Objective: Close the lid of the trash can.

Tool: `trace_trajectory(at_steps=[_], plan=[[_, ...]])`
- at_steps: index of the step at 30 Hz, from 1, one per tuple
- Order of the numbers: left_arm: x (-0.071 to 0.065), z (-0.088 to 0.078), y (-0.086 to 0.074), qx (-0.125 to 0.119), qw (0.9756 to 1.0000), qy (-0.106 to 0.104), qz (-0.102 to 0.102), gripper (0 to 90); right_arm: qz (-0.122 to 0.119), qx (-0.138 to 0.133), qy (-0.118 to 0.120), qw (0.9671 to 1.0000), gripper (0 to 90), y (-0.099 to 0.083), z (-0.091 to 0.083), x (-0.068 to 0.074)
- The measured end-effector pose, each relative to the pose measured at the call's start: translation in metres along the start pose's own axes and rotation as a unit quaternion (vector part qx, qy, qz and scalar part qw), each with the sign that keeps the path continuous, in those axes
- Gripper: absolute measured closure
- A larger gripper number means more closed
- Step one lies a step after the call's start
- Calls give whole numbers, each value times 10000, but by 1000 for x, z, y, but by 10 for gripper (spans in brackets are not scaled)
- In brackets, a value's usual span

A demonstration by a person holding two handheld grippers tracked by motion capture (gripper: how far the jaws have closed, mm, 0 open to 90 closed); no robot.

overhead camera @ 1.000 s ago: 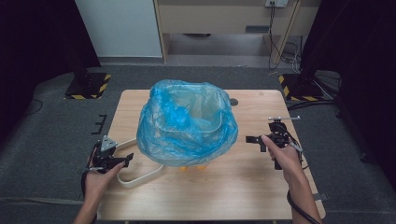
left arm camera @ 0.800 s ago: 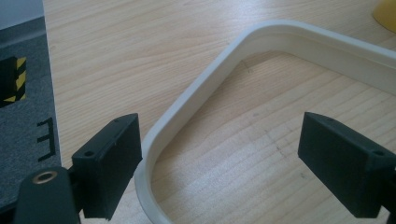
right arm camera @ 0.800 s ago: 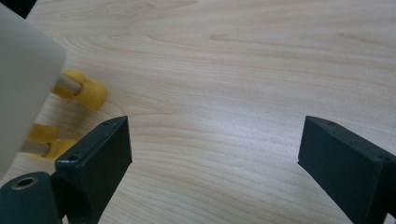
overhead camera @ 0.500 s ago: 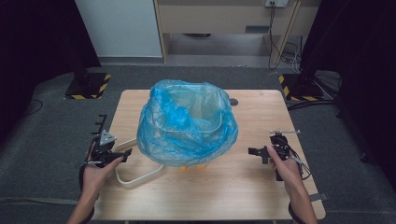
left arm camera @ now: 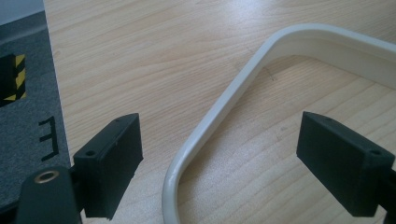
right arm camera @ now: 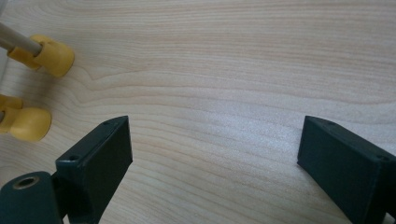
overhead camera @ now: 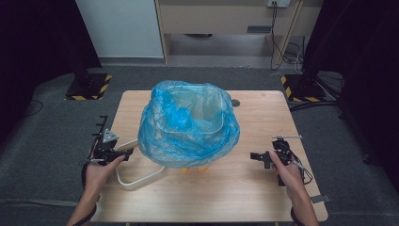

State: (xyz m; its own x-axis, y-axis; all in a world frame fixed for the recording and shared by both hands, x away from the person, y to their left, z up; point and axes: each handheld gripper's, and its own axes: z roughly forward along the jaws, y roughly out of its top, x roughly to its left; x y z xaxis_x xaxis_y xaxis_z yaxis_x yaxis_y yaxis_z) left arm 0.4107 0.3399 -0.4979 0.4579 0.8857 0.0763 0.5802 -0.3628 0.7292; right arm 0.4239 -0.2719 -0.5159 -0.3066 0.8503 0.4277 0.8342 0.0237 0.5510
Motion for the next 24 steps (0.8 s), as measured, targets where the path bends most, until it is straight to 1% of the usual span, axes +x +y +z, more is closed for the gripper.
trace_trajectory(at_steps=[2, 3, 4, 7, 12, 16, 20, 22, 24], plan=[[2, 0, 1, -17, 10000, -16, -9, 157, 5, -6, 7, 10000, 104, -2, 1, -1], [3, 1, 1, -78, 9999, -65, -57, 175, 14, -19, 21, 10000, 104, -2, 1, 0], [4, 1, 1, -87, 9999, -91, -85, 194, 2, -38, 27, 10000, 104, -2, 1, -1], [6, 1, -1, -92, 9999, -68, -32, 257, 0, -69, 55, 10000, 105, -3, 1, -2], [12, 3, -7, -86, 9999, -73, -107, 326, -14, -88, 70, 9999, 104, -3, 1, -2], [15, 2, -13, -68, 9999, -84, -126, 360, -16, -120, 62, 9999, 98, -4, 1, -2], [18, 1, -18, -70, 9998, -78, -183, 380, -110, -165, 71, 9998, 80, -6, 2, 0], [18, 1, -20, -59, 9998, -76, -181, 394, -183, -175, 48, 9997, 78, -7, 3, 0], [19, 1, -21, -28, 9999, -79, -132, 414, -189, -173, 32, 9997, 77, -7, 3, 0]])
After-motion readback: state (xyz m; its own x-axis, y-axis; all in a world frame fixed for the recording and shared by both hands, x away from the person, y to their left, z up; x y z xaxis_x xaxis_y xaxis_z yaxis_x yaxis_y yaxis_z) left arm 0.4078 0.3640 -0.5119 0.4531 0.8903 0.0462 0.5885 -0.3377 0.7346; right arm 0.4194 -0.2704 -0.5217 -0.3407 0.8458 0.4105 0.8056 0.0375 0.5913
